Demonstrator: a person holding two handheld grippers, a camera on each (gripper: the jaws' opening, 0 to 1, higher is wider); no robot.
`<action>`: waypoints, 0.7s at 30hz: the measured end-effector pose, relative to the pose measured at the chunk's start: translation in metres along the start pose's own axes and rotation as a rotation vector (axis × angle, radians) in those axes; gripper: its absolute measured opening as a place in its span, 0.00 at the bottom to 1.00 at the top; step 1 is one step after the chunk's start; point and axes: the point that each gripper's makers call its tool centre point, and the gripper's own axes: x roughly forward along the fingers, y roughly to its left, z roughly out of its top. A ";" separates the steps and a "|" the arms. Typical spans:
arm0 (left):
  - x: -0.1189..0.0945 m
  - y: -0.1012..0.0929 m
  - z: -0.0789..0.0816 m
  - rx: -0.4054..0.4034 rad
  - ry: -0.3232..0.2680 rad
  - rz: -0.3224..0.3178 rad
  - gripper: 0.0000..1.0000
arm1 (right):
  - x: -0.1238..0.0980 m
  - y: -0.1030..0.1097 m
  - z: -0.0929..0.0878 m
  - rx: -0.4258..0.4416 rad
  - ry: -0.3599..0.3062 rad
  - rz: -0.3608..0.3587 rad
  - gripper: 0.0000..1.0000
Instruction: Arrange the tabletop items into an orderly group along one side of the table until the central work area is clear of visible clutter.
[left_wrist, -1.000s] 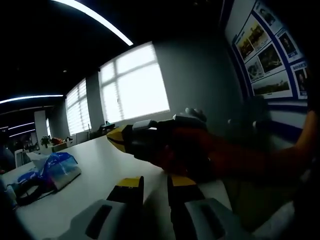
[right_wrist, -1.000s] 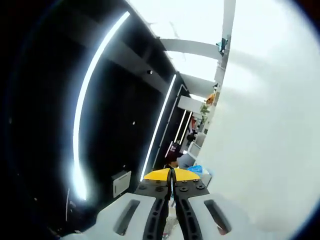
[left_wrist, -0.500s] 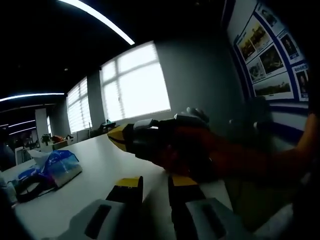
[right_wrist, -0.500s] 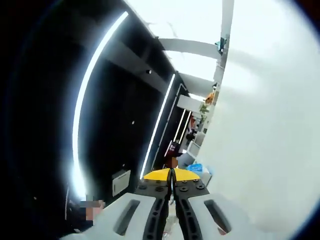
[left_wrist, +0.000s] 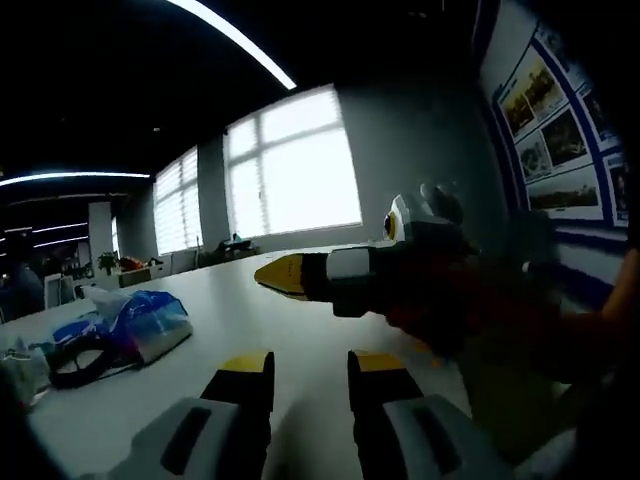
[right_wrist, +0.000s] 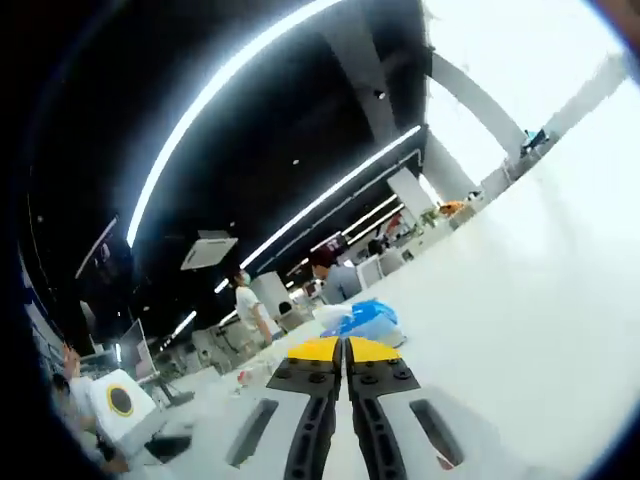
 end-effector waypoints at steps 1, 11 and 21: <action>-0.010 0.008 -0.002 0.012 0.027 0.030 0.28 | -0.008 0.003 0.001 -0.087 0.033 -0.012 0.04; -0.179 0.062 0.022 -0.034 -0.028 0.341 0.30 | -0.078 0.067 -0.015 -0.418 0.252 0.053 0.47; -0.328 0.080 0.001 -0.172 0.037 0.597 0.67 | -0.093 0.109 -0.027 -0.428 0.238 0.119 0.85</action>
